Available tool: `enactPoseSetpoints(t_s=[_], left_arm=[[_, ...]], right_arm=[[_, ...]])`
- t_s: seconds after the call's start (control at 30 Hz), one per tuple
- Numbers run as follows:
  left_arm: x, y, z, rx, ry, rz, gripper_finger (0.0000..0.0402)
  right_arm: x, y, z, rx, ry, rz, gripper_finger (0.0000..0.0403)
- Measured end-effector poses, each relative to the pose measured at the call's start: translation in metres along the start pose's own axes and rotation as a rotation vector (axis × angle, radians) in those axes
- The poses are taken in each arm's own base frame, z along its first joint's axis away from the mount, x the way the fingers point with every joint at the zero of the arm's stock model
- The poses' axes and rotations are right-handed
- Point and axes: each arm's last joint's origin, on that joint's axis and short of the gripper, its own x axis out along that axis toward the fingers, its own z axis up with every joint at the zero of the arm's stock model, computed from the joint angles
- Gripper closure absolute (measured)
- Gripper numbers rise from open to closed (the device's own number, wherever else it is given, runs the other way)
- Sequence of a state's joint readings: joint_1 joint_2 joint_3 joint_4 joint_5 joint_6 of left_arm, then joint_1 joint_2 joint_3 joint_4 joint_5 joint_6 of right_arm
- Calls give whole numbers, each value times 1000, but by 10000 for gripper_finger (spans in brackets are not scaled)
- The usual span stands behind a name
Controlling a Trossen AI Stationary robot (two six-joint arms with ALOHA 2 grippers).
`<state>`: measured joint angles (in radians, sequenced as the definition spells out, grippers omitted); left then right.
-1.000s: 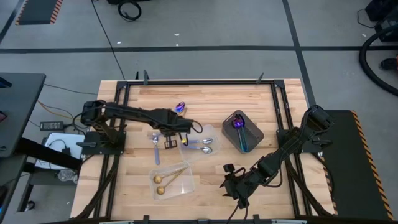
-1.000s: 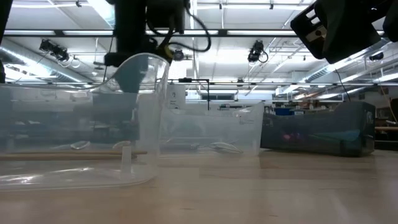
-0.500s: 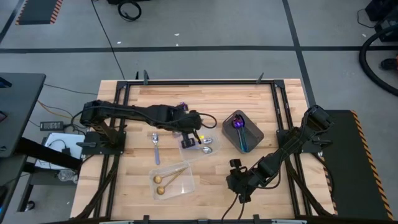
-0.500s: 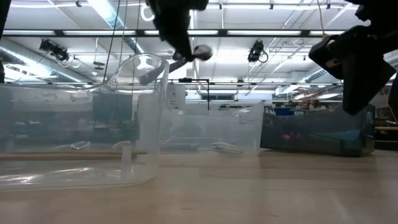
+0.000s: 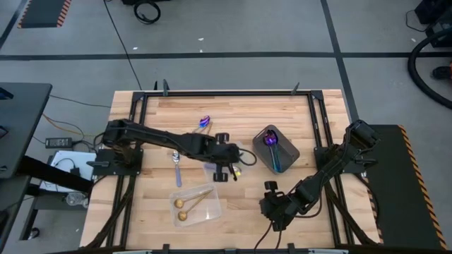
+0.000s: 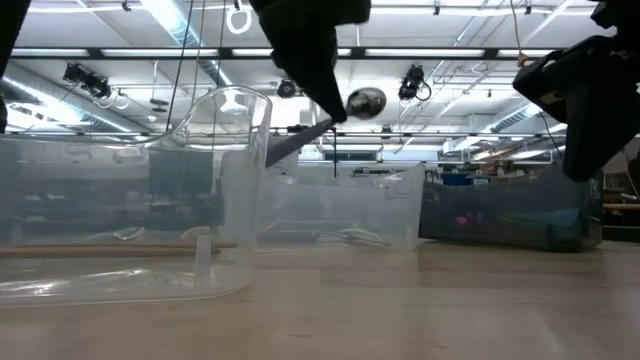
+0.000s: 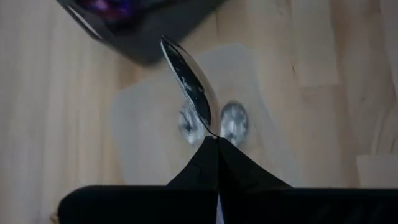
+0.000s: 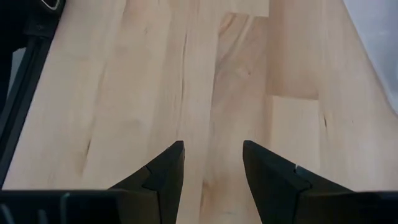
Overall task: Sort silverware by color (type)
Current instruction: Put the violet spoon into the top transparent bin, then put the blue spoon into the black transparent bin
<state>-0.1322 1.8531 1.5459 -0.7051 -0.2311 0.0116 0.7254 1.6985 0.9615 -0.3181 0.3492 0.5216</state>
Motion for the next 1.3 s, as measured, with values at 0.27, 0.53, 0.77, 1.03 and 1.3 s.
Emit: enactPoseSetpoints(t_s=[0.27,0.53,0.77,1.03,1.3], left_arm=[[31,-9,-7,78,80,-30,401],[56,-15,-16,69,161,-33,370],[58,-14,-19,-18,198,-41,305],[30,-3,-12,-111,137,-4,293],[9,21,-7,-167,77,19,296]], right_arm=[[0,1,2,2,-18,9,229],[0,1,3,-1,-26,14,229],[0,2,3,-4,-32,17,229],[0,3,5,-6,-49,25,229],[0,3,5,-6,-53,23,229]])
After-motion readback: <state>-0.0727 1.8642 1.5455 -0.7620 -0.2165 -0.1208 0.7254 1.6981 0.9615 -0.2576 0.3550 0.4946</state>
